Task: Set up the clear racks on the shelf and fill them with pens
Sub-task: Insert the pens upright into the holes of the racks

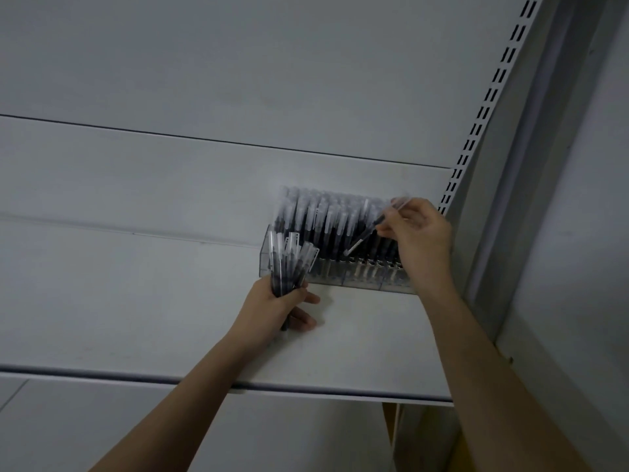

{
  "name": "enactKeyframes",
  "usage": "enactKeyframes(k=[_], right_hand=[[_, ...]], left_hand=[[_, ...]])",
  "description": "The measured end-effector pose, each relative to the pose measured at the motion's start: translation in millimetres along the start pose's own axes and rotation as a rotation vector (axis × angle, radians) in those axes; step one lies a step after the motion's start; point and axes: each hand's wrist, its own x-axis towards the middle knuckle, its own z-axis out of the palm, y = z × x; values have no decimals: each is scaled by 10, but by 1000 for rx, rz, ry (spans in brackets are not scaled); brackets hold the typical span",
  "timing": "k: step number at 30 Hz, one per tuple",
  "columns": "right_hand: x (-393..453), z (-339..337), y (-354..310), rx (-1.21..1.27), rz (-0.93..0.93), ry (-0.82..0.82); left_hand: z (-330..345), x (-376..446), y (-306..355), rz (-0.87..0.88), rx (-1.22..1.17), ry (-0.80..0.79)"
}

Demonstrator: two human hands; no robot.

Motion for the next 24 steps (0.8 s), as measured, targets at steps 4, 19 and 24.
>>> enactKeyframes(k=[4, 19, 24], right_hand=[[57, 70, 10, -149, -85, -14], [-9, 239, 316, -522, -48, -82], [-6, 282, 327, -613, -25, -146]], left_hand=[[1, -6, 8, 2, 0, -6], [-7, 0, -26, 3, 24, -69], [39, -24, 41, 16, 38, -88]])
